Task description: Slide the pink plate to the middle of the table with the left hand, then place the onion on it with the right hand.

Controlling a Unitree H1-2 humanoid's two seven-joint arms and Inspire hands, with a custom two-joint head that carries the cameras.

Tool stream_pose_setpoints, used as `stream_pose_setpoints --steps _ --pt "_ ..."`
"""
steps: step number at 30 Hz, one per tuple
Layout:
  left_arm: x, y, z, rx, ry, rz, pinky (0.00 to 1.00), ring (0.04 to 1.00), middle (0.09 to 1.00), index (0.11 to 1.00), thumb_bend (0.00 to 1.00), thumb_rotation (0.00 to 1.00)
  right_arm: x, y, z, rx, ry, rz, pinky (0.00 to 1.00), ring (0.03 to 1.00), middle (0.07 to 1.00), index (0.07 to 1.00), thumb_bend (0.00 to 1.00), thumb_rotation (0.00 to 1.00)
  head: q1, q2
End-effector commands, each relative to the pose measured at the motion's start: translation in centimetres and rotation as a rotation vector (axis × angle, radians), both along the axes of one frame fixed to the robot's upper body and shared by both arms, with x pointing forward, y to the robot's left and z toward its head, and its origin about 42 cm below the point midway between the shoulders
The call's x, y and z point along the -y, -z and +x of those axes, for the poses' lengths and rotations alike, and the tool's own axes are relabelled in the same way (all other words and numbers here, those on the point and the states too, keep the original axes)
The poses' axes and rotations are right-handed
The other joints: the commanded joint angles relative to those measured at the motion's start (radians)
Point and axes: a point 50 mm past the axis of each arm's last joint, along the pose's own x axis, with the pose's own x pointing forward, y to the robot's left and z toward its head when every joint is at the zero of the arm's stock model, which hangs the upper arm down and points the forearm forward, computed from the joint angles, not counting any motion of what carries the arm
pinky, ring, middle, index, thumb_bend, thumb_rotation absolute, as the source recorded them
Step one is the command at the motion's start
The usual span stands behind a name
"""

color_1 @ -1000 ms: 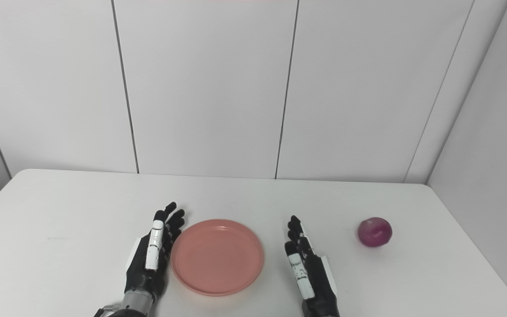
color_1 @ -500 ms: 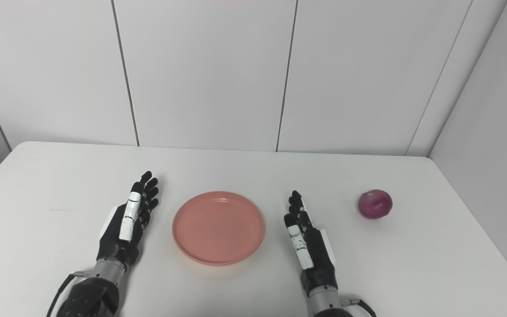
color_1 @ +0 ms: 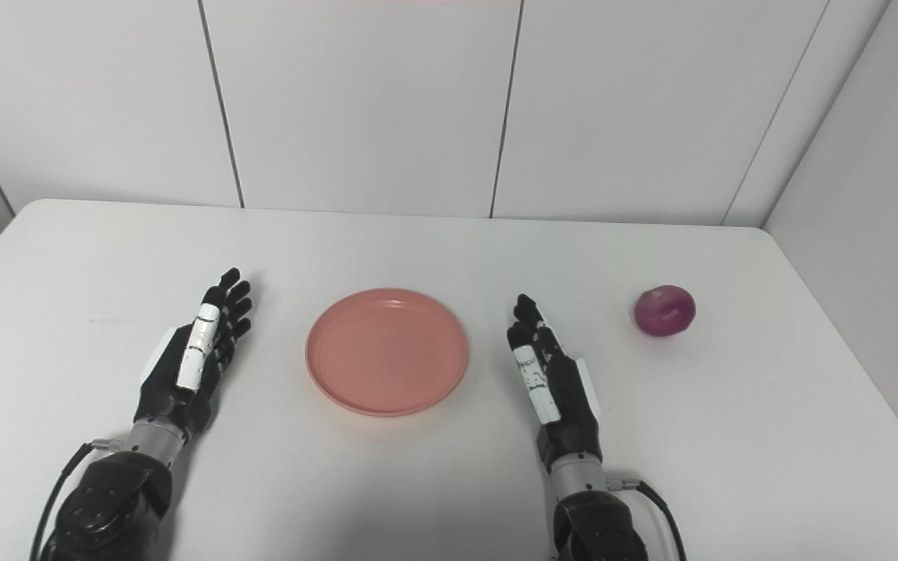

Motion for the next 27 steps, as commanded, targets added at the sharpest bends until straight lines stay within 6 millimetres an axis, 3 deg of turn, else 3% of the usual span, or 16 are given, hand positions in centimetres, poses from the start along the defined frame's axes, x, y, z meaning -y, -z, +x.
stream_pose_setpoints --steps 1,17,20,23,27 --pt "-0.1 -1.5 0.7 0.056 0.019 -0.005 1.00 1.000 0.999 1.000 0.61 1.00 -0.2 -2.0 0.8 0.070 0.001 0.014 1.00 0.945 0.932 0.933 0.75 0.83 -0.003 0.002" --pt "2.7 -2.6 1.9 0.079 0.021 -0.094 1.00 1.000 1.000 1.000 0.63 1.00 -0.1 -2.2 1.2 0.092 0.021 0.027 1.00 0.949 0.930 0.930 0.76 0.82 -0.020 0.007" --pt "3.3 -2.7 2.4 0.077 0.020 -0.113 1.00 1.000 0.992 0.996 0.63 1.00 0.0 -2.7 1.4 0.122 0.038 0.049 1.00 0.947 0.941 0.940 0.73 0.80 -0.021 0.008" --pt "3.9 -2.5 3.0 0.070 0.015 -0.120 1.00 1.000 0.990 0.993 0.63 1.00 0.7 -3.5 1.8 0.150 0.019 0.013 1.00 0.972 0.968 0.974 0.70 0.87 -0.027 0.006" --pt "4.2 -2.1 3.5 0.062 0.008 -0.125 1.00 1.000 0.991 0.993 0.64 1.00 1.9 -4.9 2.4 0.194 0.037 -0.010 1.00 0.984 0.976 0.991 0.69 0.89 -0.028 0.006"
